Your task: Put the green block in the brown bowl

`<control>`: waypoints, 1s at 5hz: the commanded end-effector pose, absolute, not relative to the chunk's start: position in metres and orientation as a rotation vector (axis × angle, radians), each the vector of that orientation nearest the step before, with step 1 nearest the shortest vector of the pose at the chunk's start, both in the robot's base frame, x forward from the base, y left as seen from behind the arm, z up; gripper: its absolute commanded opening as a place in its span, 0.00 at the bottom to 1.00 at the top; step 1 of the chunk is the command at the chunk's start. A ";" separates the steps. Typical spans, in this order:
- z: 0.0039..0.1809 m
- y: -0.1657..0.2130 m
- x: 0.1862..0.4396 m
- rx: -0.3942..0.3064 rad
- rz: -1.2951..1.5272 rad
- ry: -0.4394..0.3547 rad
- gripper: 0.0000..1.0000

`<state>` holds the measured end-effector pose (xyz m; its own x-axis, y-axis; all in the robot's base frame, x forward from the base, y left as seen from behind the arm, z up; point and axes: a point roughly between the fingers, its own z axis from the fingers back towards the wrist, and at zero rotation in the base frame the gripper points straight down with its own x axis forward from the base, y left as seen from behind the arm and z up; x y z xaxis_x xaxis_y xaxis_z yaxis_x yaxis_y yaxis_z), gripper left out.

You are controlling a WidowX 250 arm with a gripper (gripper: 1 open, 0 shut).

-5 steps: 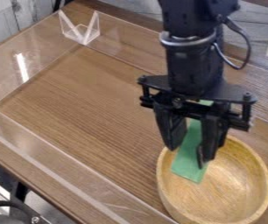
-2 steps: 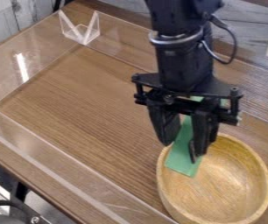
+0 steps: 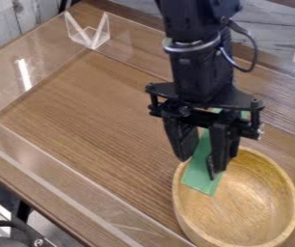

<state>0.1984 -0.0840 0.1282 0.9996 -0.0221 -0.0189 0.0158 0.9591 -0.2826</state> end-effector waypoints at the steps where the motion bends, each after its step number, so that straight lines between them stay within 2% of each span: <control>1: 0.134 -0.084 0.206 -0.302 -0.018 -0.014 0.00; 5: 0.124 -0.083 0.212 -0.319 -0.031 -0.020 0.00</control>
<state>0.2052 -0.0844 0.1161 0.9994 -0.0328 -0.0120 0.0276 0.9521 -0.3047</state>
